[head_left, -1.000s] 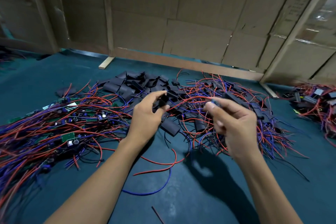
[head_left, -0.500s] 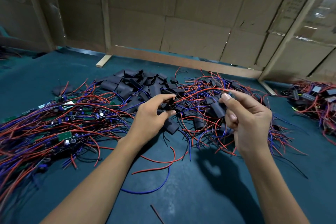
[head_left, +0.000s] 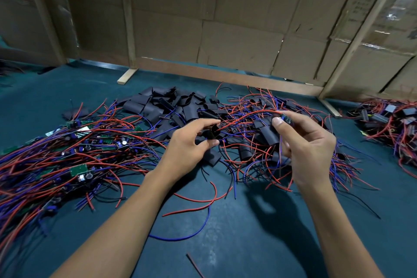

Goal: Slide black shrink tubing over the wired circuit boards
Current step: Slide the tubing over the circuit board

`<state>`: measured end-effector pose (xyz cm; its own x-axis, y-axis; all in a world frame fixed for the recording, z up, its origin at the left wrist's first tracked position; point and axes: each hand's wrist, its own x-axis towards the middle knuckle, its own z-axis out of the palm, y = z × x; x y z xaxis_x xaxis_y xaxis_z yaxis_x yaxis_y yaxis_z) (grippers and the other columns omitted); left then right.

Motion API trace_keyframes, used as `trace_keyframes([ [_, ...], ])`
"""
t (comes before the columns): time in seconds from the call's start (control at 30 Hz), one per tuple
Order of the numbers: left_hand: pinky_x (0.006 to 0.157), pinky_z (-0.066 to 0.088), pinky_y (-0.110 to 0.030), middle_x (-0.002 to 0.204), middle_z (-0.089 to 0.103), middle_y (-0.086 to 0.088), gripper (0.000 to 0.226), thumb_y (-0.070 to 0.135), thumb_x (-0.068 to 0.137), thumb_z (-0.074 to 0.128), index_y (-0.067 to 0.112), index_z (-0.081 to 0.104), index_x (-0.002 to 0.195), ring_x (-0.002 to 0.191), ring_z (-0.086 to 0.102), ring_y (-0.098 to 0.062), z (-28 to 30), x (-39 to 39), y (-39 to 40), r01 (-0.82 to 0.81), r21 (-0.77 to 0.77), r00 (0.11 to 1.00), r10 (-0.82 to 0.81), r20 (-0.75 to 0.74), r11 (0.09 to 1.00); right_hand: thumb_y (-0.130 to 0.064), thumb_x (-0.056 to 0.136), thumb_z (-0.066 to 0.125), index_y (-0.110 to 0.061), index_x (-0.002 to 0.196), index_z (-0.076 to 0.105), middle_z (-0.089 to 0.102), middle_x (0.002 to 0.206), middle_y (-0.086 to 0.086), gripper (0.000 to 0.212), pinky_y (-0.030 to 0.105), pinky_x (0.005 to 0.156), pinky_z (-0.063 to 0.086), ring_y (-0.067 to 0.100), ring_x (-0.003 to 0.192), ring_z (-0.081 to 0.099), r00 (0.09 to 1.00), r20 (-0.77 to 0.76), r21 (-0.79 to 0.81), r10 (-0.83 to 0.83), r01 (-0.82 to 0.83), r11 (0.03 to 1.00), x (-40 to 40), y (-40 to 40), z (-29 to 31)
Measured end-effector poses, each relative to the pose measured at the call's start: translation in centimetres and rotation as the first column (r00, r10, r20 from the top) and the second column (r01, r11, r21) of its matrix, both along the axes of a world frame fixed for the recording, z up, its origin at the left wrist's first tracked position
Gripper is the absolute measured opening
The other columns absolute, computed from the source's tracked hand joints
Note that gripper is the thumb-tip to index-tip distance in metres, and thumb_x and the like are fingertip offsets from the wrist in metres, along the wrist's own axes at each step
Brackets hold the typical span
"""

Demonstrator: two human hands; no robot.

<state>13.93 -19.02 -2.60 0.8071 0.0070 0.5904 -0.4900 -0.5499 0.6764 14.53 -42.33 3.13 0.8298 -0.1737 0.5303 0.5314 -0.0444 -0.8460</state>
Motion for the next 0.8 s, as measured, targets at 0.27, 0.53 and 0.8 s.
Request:
trace_keyframes([
  [0.27,0.093,0.047,-0.047,0.124,0.068,0.003,0.047,0.019,0.085,0.080,0.014,0.066,0.129,0.116,0.062,-0.020,0.1,-0.2,-0.6,-0.070,0.309,0.979,0.006,0.206,0.948,-0.012,0.092,0.074,-0.019,0.119,0.075,0.057,0.077,0.013,0.028,0.025,0.065,0.041,0.022,0.067,0.052,0.989,0.054,-0.528,0.139,-0.090,0.845,-1.0,1.1,-0.5],
  [0.53,0.090,0.049,-0.043,0.119,0.070,-0.003,0.030,0.013,0.095,0.069,0.008,0.069,0.124,0.110,0.066,-0.026,1.5,-1.0,-2.2,-0.186,0.373,0.878,-0.017,0.478,0.909,-0.002,0.088,0.075,-0.012,0.105,0.079,0.074,0.073,-0.007,0.020,0.012,0.059,0.043,-0.001,0.058,0.057,0.943,-0.203,-0.331,0.265,-0.321,0.887,-1.4,2.3,-0.7],
  [0.8,0.087,0.052,-0.046,0.115,0.070,-0.010,0.032,0.002,0.094,0.070,0.000,0.067,0.126,0.100,0.064,-0.035,1.6,-1.1,-2.6,-0.164,0.397,0.864,-0.063,0.499,0.903,-0.014,0.081,0.084,-0.010,0.080,0.076,0.064,0.056,0.011,0.009,0.016,0.034,0.027,0.010,0.034,0.042,0.883,-0.379,-0.074,0.275,-0.326,0.943,-1.4,2.0,-0.5],
])
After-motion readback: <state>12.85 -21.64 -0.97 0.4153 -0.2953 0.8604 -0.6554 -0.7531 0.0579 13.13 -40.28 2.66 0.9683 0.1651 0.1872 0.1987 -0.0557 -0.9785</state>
